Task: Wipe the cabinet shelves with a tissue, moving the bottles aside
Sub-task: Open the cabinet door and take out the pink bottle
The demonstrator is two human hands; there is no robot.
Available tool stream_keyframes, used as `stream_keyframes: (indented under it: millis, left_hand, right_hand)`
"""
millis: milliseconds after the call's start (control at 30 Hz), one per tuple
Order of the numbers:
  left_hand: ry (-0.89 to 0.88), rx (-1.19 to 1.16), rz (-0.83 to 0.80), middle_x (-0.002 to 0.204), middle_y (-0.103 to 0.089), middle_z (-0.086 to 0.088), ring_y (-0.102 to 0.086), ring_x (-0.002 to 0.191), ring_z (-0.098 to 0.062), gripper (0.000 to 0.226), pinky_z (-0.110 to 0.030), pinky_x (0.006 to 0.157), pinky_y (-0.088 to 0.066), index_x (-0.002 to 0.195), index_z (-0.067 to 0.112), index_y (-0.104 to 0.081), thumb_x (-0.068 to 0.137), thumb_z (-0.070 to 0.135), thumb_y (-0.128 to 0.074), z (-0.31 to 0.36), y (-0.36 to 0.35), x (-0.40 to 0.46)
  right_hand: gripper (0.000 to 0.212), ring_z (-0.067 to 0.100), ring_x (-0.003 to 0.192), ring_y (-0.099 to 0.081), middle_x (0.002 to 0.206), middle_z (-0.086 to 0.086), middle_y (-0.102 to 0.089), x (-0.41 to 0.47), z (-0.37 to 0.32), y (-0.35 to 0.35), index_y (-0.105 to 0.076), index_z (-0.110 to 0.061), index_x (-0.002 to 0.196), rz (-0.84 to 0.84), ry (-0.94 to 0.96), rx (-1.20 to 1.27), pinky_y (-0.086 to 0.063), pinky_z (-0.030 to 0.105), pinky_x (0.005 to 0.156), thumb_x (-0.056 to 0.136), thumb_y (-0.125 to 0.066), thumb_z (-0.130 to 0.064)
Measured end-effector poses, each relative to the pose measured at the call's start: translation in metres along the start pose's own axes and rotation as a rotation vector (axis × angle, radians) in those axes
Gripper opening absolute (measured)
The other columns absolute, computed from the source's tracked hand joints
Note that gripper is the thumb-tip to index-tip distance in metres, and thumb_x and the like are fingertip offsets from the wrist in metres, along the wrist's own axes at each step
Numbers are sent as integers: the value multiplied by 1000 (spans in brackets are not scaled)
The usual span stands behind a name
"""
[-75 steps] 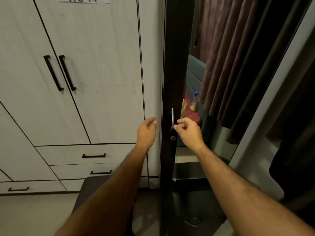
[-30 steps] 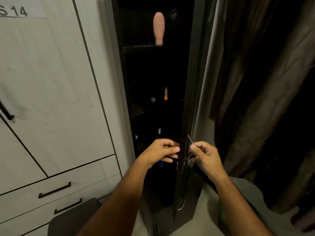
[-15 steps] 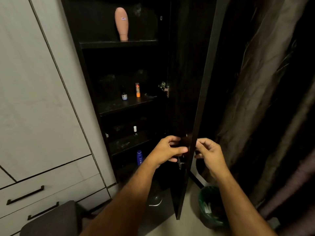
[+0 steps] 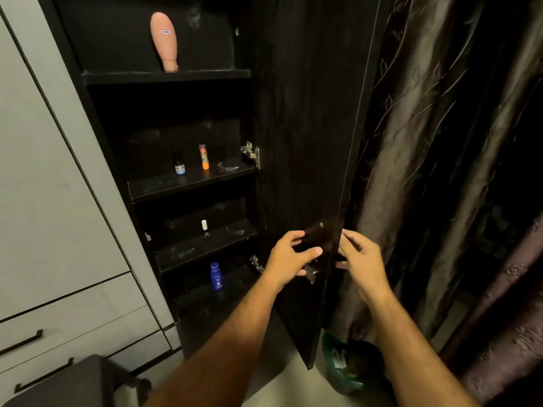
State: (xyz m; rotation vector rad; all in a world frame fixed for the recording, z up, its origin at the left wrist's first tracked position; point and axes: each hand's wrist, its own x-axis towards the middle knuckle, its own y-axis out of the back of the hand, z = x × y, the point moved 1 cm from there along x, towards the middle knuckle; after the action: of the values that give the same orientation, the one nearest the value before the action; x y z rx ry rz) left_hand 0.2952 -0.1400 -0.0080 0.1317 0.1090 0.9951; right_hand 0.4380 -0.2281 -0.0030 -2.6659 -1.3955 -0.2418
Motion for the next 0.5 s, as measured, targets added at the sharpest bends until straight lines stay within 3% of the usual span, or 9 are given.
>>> stream_keyframes:
  millis: [133, 267, 400, 500]
  left_hand:
    - [7, 11, -18, 143, -46, 2, -63, 110, -18, 64, -32, 75, -60, 143, 28, -42, 87, 37, -69, 1, -13, 4]
    - [18, 17, -27, 146, -44, 1, -64, 106, -15, 64, -29, 72, -60, 146, 28, -38, 89, 36, -66, 3, -23, 7]
    - [30, 41, -56, 148, -41, -1, -61, 113, -18, 66, -31, 75, -60, 148, 29, -34, 90, 36, -65, 5, -28, 10]
    - [29, 60, -94, 151, -38, -1, -56, 120, -20, 67, -31, 77, -60, 149, 30, -32, 91, 37, -64, 6, -28, 11]
  right_hand:
    - [21, 15, 92, -72, 99, -1, -75, 3, 1, 9, -74, -24, 103, 43, -1, 6, -57, 31, 66, 100, -53, -21]
    - [26, 21, 94, -72, 98, 3, -75, 5, 6, 16, -74, -22, 102, 74, -13, 2, -59, 44, 80, 101, -49, -16]
    - [23, 19, 93, -71, 93, 0, -75, 0, 10, 19, -75, -28, 95, 134, 29, -61, -57, 47, 87, 99, -54, -20]
    - [19, 12, 99, -68, 103, -4, -72, -2, 14, 19, -71, -21, 112, 232, 28, -135, -56, 48, 90, 96, -61, -21]
